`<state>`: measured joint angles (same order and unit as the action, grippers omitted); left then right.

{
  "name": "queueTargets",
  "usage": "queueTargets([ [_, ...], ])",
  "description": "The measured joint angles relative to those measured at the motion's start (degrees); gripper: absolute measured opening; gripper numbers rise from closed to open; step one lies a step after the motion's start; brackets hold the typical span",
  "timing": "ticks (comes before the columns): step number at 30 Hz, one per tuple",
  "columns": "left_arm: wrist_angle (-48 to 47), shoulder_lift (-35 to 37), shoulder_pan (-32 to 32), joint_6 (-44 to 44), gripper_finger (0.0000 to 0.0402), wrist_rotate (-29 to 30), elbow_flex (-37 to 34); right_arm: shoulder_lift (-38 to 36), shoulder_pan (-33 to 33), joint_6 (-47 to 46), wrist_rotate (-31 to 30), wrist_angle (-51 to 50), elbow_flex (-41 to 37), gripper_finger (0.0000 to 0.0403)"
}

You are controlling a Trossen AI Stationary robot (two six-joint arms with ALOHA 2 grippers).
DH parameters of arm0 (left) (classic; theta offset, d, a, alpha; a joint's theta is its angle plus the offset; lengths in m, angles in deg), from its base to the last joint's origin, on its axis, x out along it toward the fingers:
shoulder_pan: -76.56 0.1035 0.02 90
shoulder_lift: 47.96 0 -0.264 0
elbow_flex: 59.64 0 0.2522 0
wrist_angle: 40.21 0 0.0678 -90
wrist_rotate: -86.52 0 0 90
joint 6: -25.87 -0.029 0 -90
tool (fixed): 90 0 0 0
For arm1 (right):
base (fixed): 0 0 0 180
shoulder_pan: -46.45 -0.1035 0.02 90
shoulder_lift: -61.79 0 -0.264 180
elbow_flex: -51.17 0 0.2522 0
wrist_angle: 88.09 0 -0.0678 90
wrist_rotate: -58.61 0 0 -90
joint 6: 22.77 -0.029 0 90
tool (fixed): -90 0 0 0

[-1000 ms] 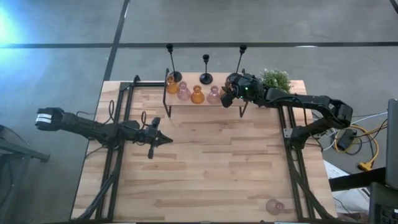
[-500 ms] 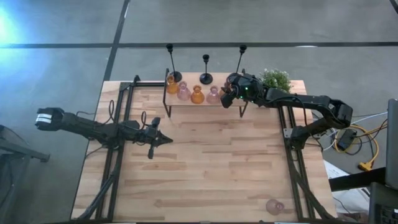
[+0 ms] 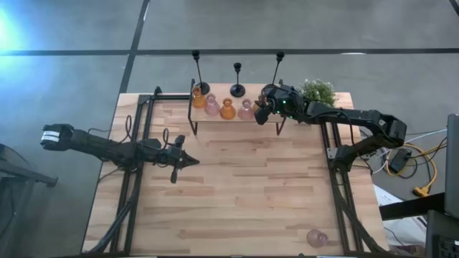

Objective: Pick & Place candle stick holders
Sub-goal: Put the orange glass candle holder on the shelf

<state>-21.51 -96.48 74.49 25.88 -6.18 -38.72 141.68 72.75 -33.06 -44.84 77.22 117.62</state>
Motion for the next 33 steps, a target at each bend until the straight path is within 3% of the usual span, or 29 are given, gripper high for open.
queueTargets([
  [5, 0.0, 0.0, 0.0, 0.0, 0.0012, 0.0, 0.0, 0.0, 0.0, 0.4, 0.0, 0.0, 0.0, 0.0122],
  [12, 0.0, 0.0, 0.0, 0.0, 0.0012, 0.0, 0.0, 0.0, 0.0, 0.5, 0.0, 0.0, 0.0, 0.0194],
  [33, 0.0, 0.0, 0.0, 0.0, 0.0012, 0.0, 0.0, 0.0, 0.0, 4.7, -0.2, -0.1, 0.0, 0.0296],
])
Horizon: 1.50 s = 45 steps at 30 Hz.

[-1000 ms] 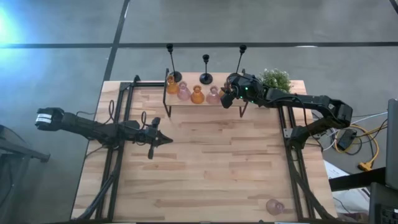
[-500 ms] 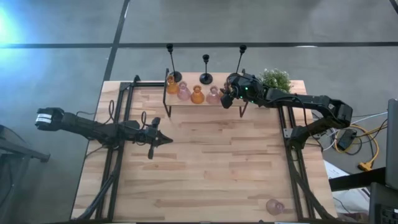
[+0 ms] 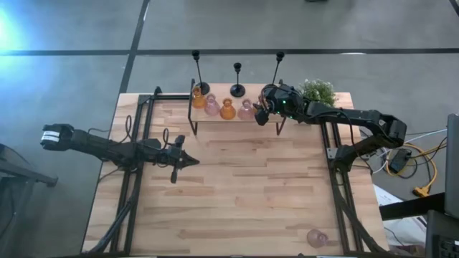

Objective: Pick & Place candle stick holders
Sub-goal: Put the orange glass candle holder on the shelf, then put the pink candle holder on the shelf

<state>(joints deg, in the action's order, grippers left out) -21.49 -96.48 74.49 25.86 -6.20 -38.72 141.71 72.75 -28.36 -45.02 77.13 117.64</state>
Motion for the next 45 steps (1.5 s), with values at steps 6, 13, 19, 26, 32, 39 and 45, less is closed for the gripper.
queueTargets([
  [6, 0.0, 0.0, 0.0, 0.0, 0.0012, 0.0, 0.0, 0.0, 0.0, 0.0, 0.0, 0.0, 0.0, 0.0288],
  [13, 0.0, 0.0, 0.0, 0.0, 0.0012, 0.0, 0.0, -0.3, 0.0, 0.4, 0.0, 0.1, 0.0, 0.0267],
  [19, 0.0, 0.0, 0.0, 0.0, 0.0012, 0.0, 0.0, -1.0, 0.0, 0.7, -0.2, 0.6, 0.0, 0.0265],
  [26, 0.0, 0.0, 0.0, 0.0, 0.0012, 0.0, 0.0, -1.2, 0.0, 0.9, -0.3, 1.8, 0.0, 0.0266],
  [32, 0.0, 0.0, 0.0, 0.0, 0.0012, 0.0, 0.0, -1.2, 0.0, 1.0, -0.4, 1.8, 0.0, 0.0289],
  [39, 0.0, 0.0, 0.0, 0.0, 0.0012, 0.0, 0.0, -1.3, 0.0, 3.0, -1.1, 1.6, 2.1, 0.0294],
  [45, 0.0, 0.0, 0.0, 0.0, 0.0012, 0.0, 0.0, -1.3, 0.0, 4.8, -1.6, 1.3, 5.0, 0.0279],
])
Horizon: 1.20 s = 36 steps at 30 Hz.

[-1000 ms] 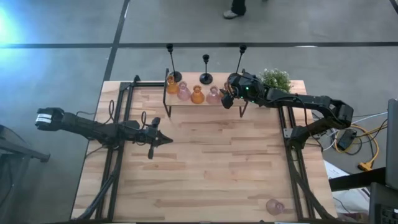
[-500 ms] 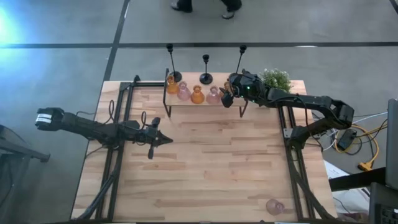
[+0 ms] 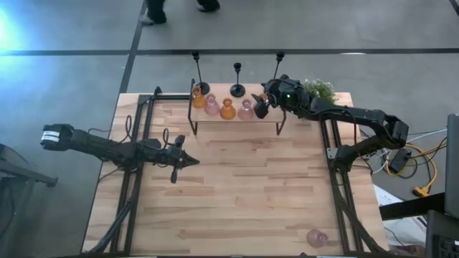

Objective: Pick & Place candle stick holders
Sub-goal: Put the pink candle holder on the shelf

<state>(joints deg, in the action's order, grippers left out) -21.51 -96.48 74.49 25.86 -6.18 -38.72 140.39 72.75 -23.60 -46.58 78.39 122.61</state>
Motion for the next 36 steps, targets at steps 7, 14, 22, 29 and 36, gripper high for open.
queueTargets([
  [7, 0.0, 0.0, 0.0, 0.0, 0.0012, 0.0, 0.0, -0.1, -0.1, 0.0, 0.0, -1.4, 4.5, 0.0278],
  [14, 0.0, 0.0, 0.0, 0.0, 0.0012, 0.0, 0.0, -0.2, -0.2, -0.1, 2.3, -12.1, 15.1, 0.0261],
  [22, 0.0, 0.0, 0.0, 0.0, 0.0012, 0.0, 0.0, -0.4, -2.4, -2.0, 18.1, -18.9, 26.2, 0.0204],
  [29, 0.0, 0.0, 0.0, 0.0, 0.0012, 0.0, 0.0, -0.7, -12.1, -1.2, 27.5, -18.9, 33.1, 0.0138],
  [36, 0.0, 0.0, 0.0, 0.0, 0.0012, 0.0, 0.0, 0.3, -26.7, -2.0, 27.3, -21.7, 34.2, 0.0060],
])
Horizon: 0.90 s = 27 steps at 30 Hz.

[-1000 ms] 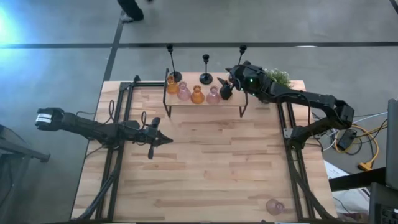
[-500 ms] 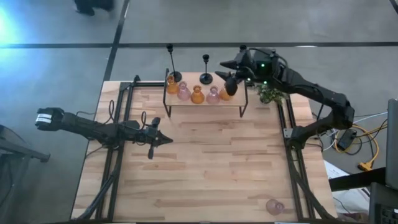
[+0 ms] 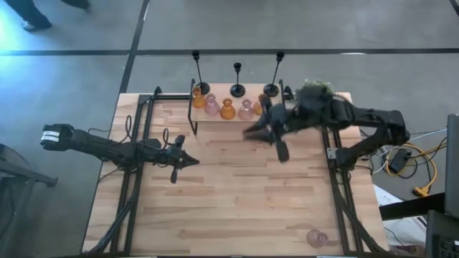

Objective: Pick & Place candle stick holders
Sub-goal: Put the pink candle holder on the shelf

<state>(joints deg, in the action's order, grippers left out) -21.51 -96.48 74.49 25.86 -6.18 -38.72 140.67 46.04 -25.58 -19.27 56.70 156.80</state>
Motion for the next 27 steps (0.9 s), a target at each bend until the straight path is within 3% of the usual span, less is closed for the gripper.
queueTargets([
  [5, 0.0, 0.0, 0.0, 0.0, 0.0012, 0.0, 0.0, 2.0, -8.6, -7.2, -2.8, -8.2, 0.0, 0.0015],
  [12, 0.0, 0.0, 0.0, 0.0, 0.0012, 0.0, 0.0, 3.4, -20.5, -24.2, -3.2, -34.6, -0.1, 0.0008],
  [17, 0.0, 0.0, 0.0, 0.0, 0.0012, 0.0, 0.0, 3.0, -33.4, -37.4, -2.9, -52.7, -0.2, 0.0008],
  [20, 0.0, 0.0, 0.0, 0.0, 0.0012, 0.0, 0.0, 1.7, -41.9, -46.0, -3.8, -56.2, -0.2, 0.0008],
  [27, 0.0, 0.0, 0.0, 0.0, 0.0012, 0.0, 0.0, 1.5, -58.8, -62.4, -13.9, -58.3, -0.6, 0.0008],
])
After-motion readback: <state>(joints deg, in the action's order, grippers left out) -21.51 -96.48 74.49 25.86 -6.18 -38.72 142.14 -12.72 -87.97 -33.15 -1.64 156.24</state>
